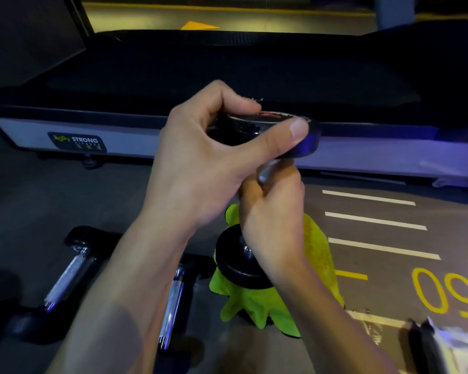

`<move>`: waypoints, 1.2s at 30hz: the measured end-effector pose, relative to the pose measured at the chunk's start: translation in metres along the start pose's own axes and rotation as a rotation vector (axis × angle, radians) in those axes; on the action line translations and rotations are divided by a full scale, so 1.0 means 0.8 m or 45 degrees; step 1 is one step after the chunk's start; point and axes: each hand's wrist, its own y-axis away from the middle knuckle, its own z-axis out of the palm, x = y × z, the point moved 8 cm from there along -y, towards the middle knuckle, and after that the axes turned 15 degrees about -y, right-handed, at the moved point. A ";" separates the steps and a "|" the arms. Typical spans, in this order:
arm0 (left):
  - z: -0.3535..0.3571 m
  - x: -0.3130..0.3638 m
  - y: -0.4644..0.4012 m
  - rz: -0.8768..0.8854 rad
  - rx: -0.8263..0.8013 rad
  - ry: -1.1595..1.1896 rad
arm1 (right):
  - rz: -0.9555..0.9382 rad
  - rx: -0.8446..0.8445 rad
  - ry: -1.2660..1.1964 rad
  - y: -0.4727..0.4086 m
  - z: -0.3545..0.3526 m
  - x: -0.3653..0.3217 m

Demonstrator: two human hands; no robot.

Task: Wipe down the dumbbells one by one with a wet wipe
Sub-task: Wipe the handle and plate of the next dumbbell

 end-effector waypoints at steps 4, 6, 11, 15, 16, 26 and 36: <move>-0.004 -0.004 -0.003 -0.030 0.013 -0.020 | 0.228 -0.278 -0.263 -0.019 0.008 0.017; -0.004 -0.008 -0.005 -0.041 -0.025 0.053 | 0.507 -0.404 -0.707 -0.019 0.021 0.023; -0.004 -0.010 -0.009 -0.037 0.038 0.071 | 0.281 -0.471 -0.462 -0.019 0.019 0.023; 0.001 -0.005 -0.004 -0.010 0.076 0.053 | 0.047 -0.285 -0.114 -0.002 0.001 0.020; 0.005 -0.003 -0.003 -0.001 0.065 0.073 | 0.047 -0.304 -0.144 -0.002 -0.001 0.016; 0.021 -0.004 0.006 0.032 0.058 0.019 | 0.172 -0.627 -0.113 -0.027 -0.032 0.002; 0.026 -0.006 0.001 0.034 0.072 0.008 | 0.317 -0.763 0.400 0.009 -0.074 0.019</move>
